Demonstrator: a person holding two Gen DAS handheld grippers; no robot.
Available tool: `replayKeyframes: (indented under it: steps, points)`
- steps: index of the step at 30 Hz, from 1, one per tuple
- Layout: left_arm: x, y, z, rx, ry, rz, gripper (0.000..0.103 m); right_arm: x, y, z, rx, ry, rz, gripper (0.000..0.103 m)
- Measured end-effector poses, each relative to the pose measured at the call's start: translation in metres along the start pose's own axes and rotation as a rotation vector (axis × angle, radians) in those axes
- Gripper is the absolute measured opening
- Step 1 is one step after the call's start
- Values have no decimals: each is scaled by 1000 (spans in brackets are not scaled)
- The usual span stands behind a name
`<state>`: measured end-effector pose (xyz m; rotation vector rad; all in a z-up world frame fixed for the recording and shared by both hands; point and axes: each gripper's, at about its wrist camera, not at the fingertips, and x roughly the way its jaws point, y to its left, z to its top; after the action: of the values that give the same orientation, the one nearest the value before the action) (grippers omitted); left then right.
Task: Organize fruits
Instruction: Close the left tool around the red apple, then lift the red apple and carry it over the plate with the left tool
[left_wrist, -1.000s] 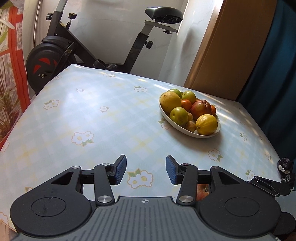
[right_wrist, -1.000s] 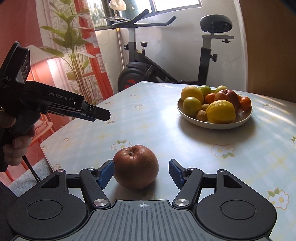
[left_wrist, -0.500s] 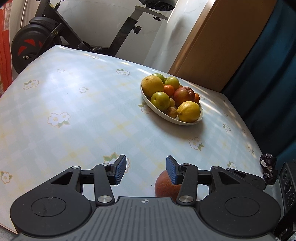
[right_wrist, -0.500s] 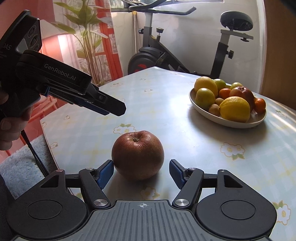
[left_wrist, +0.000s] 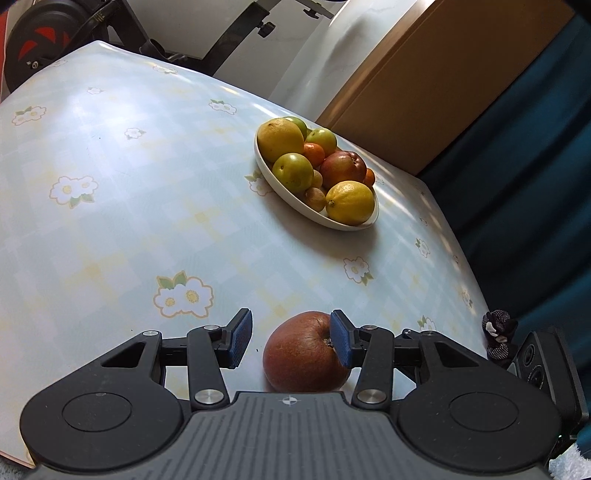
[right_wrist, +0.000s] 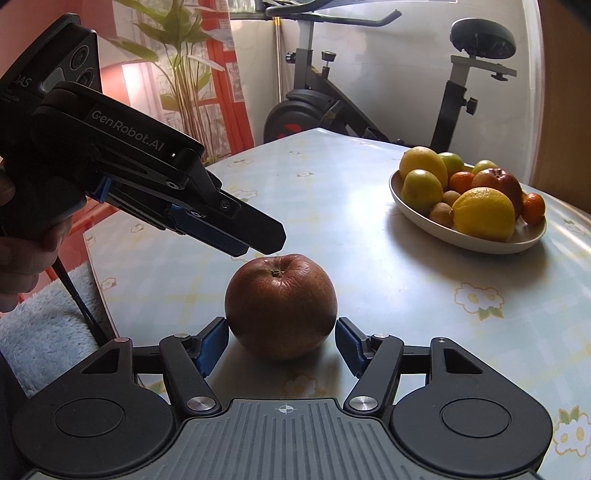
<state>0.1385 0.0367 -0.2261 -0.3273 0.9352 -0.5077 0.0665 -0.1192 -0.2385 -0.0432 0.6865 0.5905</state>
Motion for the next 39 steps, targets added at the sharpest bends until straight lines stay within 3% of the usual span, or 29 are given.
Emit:
replayKeyframes:
  steps: [11, 16, 24, 39]
  points:
    - [12, 8, -5, -42, 32, -38, 47, 1, -1, -1, 4, -11, 2, 60]
    - [14, 9, -7, -54, 24, -69, 38, 0, -1, -1, 17, -12, 3, 60]
    - [10, -1, 1, -24, -6, -71, 38, -1, -5, 8, 21, -28, -11, 60]
    - [-39, -74, 113, 161, -247, -116, 38, -55, -51, 136, -22, -221, -70, 60]
